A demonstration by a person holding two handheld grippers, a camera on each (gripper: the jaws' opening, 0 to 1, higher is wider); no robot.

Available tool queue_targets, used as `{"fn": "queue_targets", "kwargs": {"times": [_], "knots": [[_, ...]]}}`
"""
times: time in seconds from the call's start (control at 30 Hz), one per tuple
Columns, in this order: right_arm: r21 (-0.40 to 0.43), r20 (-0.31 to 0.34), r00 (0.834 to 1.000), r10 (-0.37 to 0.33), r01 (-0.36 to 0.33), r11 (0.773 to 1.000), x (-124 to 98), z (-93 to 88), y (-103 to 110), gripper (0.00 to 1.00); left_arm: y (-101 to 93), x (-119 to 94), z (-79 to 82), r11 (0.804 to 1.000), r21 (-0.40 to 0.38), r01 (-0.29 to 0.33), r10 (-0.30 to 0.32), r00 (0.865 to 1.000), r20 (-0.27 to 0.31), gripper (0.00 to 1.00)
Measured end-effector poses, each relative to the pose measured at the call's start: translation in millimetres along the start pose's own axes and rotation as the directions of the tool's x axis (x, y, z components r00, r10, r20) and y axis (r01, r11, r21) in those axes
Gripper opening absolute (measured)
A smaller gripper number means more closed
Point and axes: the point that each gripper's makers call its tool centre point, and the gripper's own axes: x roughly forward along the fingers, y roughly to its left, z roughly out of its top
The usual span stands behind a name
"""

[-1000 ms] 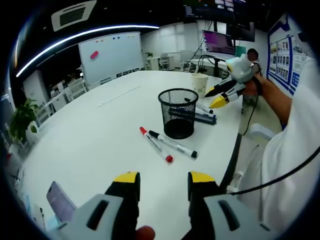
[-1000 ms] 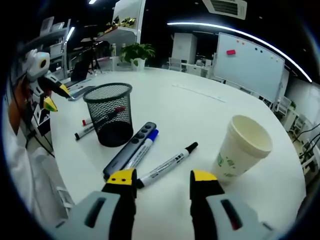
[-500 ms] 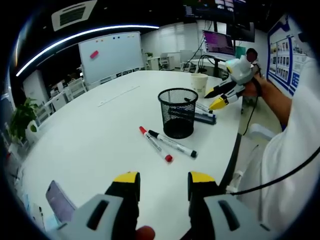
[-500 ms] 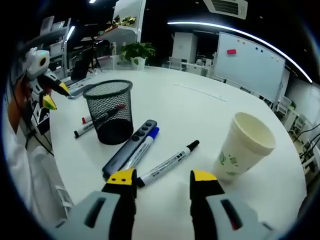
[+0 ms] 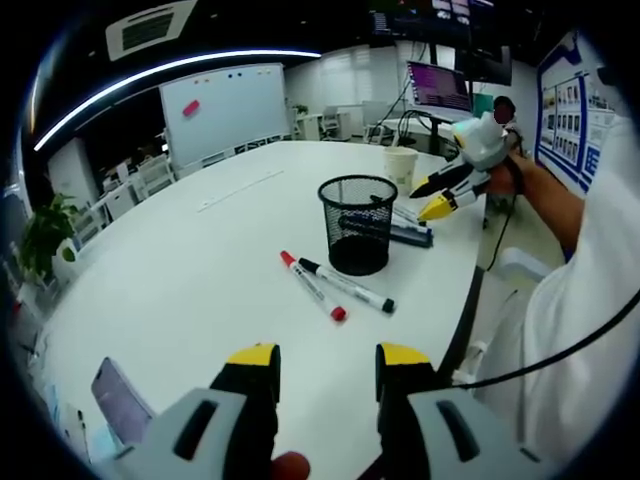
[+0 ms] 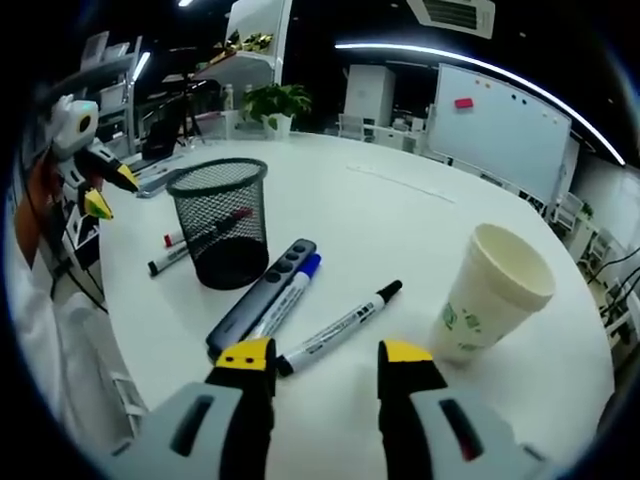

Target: Place the scattered laser pointers and whiteboard markers into the pen holder and stack the scattered paper cups together

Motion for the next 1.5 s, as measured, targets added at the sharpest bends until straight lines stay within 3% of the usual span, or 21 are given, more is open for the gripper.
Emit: {"fn": "queue_targets", "kwargs": {"times": [0.67,1.5], "knots": [[-0.012,-0.022,0.999,0.026,-0.026,1.000,5.4,-8.0,6.3,0.37,-2.1,-0.1,-1.9,1.000,0.001,0.003,-0.002,1.000,-0.005,0.39],[0.010,-0.019,1.000,0.007,-0.007,1.000,12.2,-10.0,6.4,0.30,0.4,1.4,-4.9,1.000,-0.004,0.004,-0.004,1.000,-0.009,0.39]]}}
